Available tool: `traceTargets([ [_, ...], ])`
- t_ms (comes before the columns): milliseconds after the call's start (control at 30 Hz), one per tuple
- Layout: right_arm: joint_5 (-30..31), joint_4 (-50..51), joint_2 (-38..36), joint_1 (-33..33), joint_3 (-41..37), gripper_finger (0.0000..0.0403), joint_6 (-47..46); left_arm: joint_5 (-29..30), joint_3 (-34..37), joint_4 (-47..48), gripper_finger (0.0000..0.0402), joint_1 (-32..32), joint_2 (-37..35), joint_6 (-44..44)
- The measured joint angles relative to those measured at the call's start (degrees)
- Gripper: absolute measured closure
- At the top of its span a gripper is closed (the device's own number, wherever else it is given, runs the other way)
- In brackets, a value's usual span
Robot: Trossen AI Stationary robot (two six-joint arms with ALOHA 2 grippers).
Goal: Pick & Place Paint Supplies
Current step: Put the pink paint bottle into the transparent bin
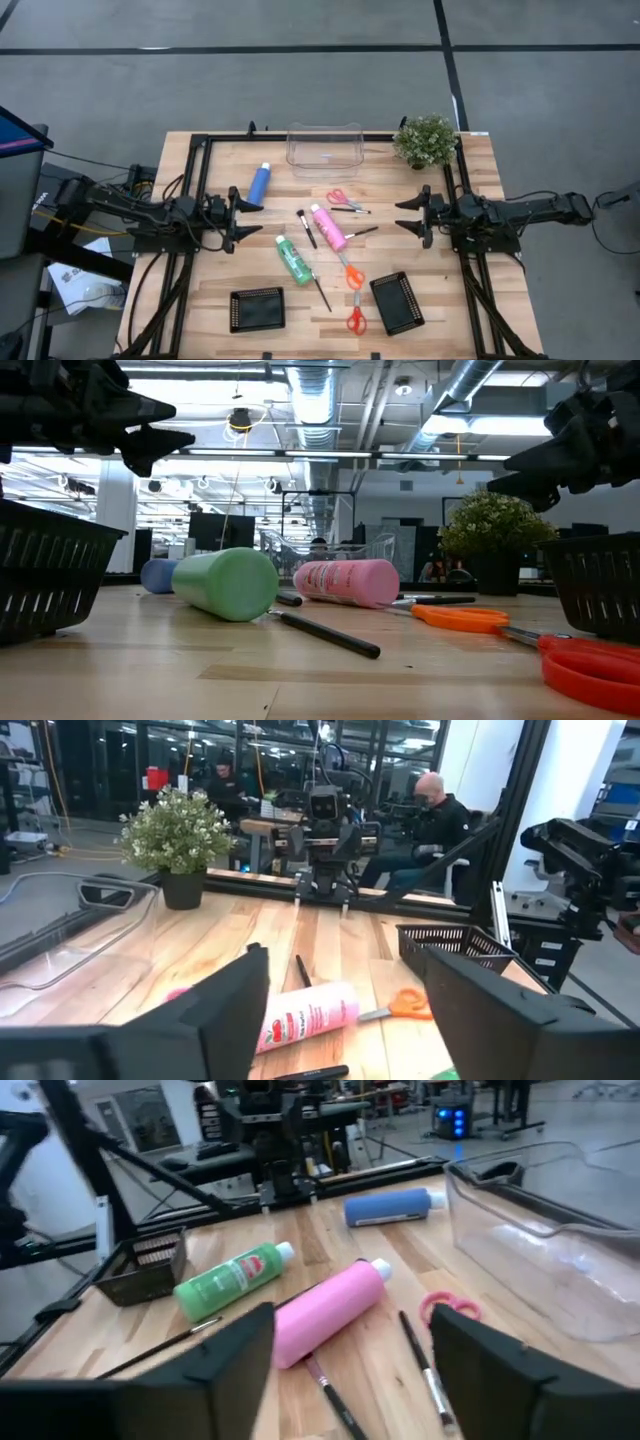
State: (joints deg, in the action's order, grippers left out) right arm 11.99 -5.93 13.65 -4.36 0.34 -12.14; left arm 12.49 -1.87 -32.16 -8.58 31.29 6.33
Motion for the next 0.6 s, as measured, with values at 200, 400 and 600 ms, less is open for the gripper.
traceTargets([
  [200, 0.2, -9.5, 9.5, 2.3, 1.3, 0.011, -1.0, 0.0, 0.0, -6.7, 0.0127, 1.7, 7.1, 0.1],
  [400, 0.1, -13.9, 25.2, 2.6, 9.4, 0.0121, -1.4, 0.0, 0.0, -9.1, 0.0138, 3.4, 12.6, 0.0],
  [600, 0.0, -11.1, 46.9, 0.3, 23.8, 0.0122, -2.5, -1.5, 0.0, -13.5, 0.0138, 3.6, 13.5, -1.4],
])
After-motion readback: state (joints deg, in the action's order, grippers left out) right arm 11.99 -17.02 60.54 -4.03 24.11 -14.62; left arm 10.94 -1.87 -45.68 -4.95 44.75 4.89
